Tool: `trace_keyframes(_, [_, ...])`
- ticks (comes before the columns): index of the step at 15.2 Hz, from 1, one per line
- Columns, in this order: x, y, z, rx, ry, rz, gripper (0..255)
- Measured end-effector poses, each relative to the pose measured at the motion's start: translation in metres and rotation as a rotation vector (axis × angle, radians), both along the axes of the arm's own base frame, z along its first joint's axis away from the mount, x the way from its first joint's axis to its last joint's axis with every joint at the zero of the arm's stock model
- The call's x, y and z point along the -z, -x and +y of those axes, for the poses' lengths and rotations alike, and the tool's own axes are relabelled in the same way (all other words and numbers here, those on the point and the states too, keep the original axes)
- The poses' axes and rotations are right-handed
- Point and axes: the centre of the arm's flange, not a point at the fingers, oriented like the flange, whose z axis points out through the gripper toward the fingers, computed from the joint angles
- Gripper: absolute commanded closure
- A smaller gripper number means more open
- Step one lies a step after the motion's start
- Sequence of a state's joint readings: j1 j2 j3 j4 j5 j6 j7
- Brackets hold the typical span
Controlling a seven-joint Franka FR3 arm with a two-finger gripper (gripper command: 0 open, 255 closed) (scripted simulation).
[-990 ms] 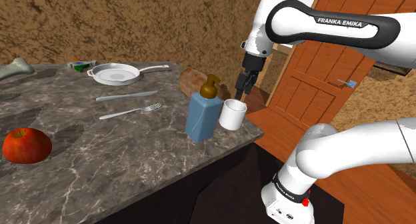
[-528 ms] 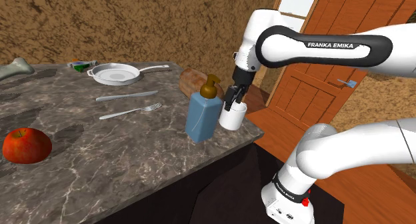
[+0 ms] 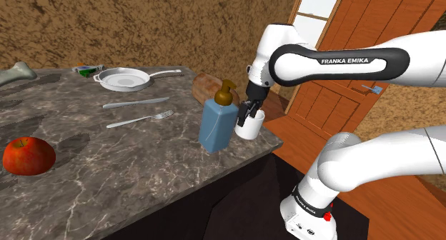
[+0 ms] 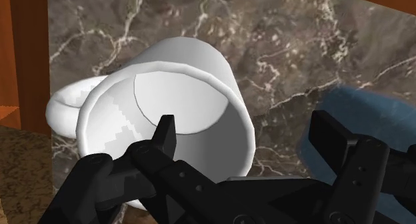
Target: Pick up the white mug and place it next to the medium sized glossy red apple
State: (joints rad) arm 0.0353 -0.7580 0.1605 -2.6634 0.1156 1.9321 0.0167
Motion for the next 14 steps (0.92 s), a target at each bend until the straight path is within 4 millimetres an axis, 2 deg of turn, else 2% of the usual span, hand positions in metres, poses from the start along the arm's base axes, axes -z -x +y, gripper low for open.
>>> trace_keyframes(5, [0.0012,0.0,0.0001,0.0,0.0,0.0,0])
trace_keyframes(6, [0.0012,0.0,0.0001,0.0,0.0,0.0,255])
trace_keyframes(14, [0.0011,0.0,0.0001,0.0,0.0,-0.001,255])
